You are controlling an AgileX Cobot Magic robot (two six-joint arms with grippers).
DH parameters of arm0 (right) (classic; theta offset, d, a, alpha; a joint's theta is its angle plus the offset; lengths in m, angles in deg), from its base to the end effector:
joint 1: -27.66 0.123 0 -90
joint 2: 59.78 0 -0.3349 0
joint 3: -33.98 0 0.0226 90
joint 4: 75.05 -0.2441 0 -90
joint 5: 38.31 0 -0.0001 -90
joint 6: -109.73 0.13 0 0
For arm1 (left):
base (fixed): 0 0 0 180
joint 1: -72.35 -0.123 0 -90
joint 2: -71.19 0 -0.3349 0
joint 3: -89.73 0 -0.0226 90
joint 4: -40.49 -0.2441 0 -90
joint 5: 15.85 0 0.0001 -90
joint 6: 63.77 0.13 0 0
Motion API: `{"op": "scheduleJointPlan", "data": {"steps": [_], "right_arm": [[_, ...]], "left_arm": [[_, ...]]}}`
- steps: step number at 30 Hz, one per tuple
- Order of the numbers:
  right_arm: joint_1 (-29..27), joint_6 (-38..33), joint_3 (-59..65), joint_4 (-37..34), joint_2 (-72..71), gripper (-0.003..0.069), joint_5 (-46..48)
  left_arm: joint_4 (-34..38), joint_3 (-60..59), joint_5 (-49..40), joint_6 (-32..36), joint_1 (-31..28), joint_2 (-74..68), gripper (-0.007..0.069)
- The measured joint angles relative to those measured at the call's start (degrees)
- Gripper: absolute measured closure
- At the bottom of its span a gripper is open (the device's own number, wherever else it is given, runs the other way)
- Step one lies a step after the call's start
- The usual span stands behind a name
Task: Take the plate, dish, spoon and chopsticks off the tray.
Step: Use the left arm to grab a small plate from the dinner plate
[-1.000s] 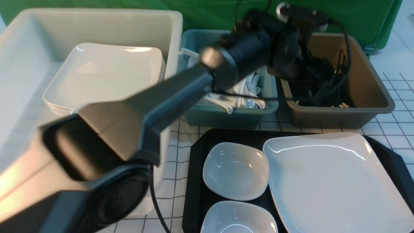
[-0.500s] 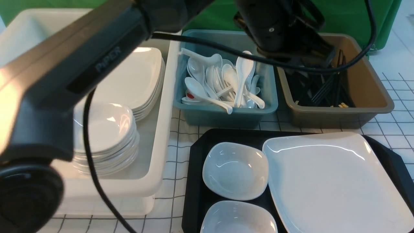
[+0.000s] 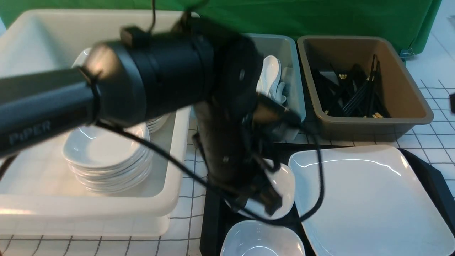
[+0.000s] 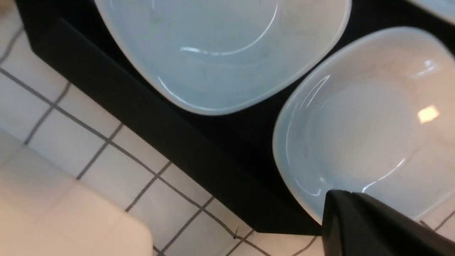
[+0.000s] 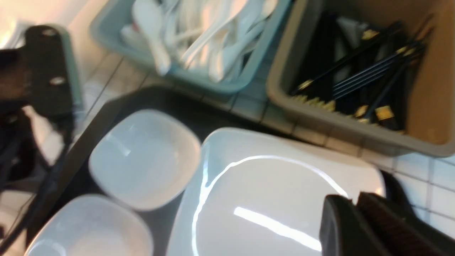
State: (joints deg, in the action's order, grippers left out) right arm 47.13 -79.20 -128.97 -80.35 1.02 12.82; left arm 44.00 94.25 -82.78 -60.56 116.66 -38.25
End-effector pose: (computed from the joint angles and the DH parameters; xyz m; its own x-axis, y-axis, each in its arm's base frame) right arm 0.1585 0.0659 0.4074 -0.5511 -0.2980 -0.7794 -0.4411 0.8969 -0.0311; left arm 0.2607 -0.2648 0.2693 -0.6854 0.7137 -0.1441 0.7255 0.6864 -0.0512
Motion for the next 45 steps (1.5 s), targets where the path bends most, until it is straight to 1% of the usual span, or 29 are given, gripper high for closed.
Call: {"op": "scheduleJointPlan", "data": {"steps": [3,6,9,12,13,14,17,20,22,24,29,30,32,35,37,38,39,40,42,44,45], "right_arm": [[0.0,-3.5,2.3,-3.9,0.0,0.0587,-0.1],[0.0,-5.3,4.5,-6.1,0.0,0.0587,-0.6],[0.0,-5.9,6.5,-6.7,0.0,0.0587,-1.9],[0.0,-6.1,8.0,-7.1,0.0,0.0587,-3.4],[0.0,-6.1,8.2,-7.1,0.0,0.0587,-3.5],[0.0,-6.1,8.7,-7.3,0.0,0.0587,-3.9],[0.0,-6.4,8.9,-7.5,0.0,0.0587,-4.2],[0.0,-6.7,8.9,-7.5,0.0,0.0587,-4.3],[0.0,-6.8,8.9,-7.6,0.0,0.0587,-4.2],[0.0,-8.7,8.9,-8.1,0.0,0.0587,-3.0],[0.0,-19.2,8.9,-12.2,0.0,0.0587,4.5],[0.0,-19.6,8.9,-12.4,0.0,0.0587,5.2],[0.0,-23.1,8.9,-14.7,0.0,0.0587,7.9],[0.0,-24.7,8.9,-16.5,0.0,0.0587,8.6],[0.0,-24.9,8.9,-16.8,0.0,0.0587,8.5],[0.0,-25.2,8.9,-16.8,0.0,0.0587,8.4],[0.0,-25.3,8.9,-16.8,0.0,0.0587,8.4],[0.0,-25.4,8.9,-16.8,0.0,0.0587,8.4],[0.0,-25.5,8.9,-16.9,0.0,0.0587,8.3],[0.0,-25.5,8.9,-16.9,0.0,0.0587,7.8],[0.0,-25.5,8.9,-16.9,0.0,0.0587,7.7]], "left_arm": [[0.0,-3.5,3.6,0.7,0.0,-0.1,0.0616],[0.3,-5.4,6.6,2.3,0.0,-0.7,0.0574],[1.2,-5.9,9.0,2.9,0.0,-1.4,0.0494],[1.4,-6.2,11.3,3.8,0.0,-2.3,0.0379],[1.4,-6.2,11.5,4.0,0.0,-2.4,0.0372],[1.4,-6.2,12.5,4.1,0.0,-2.7,0.0311],[1.4,-6.2,13.6,4.3,0.0,-3.7,0.0211],[1.4,-6.2,13.2,4.1,0.0,-5.2,0.0154],[1.4,-6.2,12.6,3.7,0.0,-6.3,0.0136],[1.4,-6.2,12.2,3.6,0.0,-7.6,0.0124],[1.7,-6.2,12.5,3.6,0.0,-9.4,0.0122],[1.8,-6.2,12.5,3.6,0.0,-9.5,0.0122],[2.3,-6.2,12.6,3.6,0.0,-10.2,0.0122],[3.1,-6.2,12.7,3.6,0.0,-11.3,0.0141],[3.3,-6.0,12.5,3.6,0.0,-11.4,0.0179],[3.4,-6.0,12.4,3.6,-0.1,-11.5,0.0214],[3.6,-6.0,12.0,3.6,-0.1,-11.5,0.0258],[4.1,-5.9,11.3,3.6,-0.1,-11.6,0.0323],[4.7,-5.5,10.4,3.3,-0.1,-11.6,0.0414],[5.5,-4.8,9.3,3.2,-0.3,-11.2,0.0456],[5.5,-4.8,9.2,3.2,-0.3,-11.2,0.0457]]}}
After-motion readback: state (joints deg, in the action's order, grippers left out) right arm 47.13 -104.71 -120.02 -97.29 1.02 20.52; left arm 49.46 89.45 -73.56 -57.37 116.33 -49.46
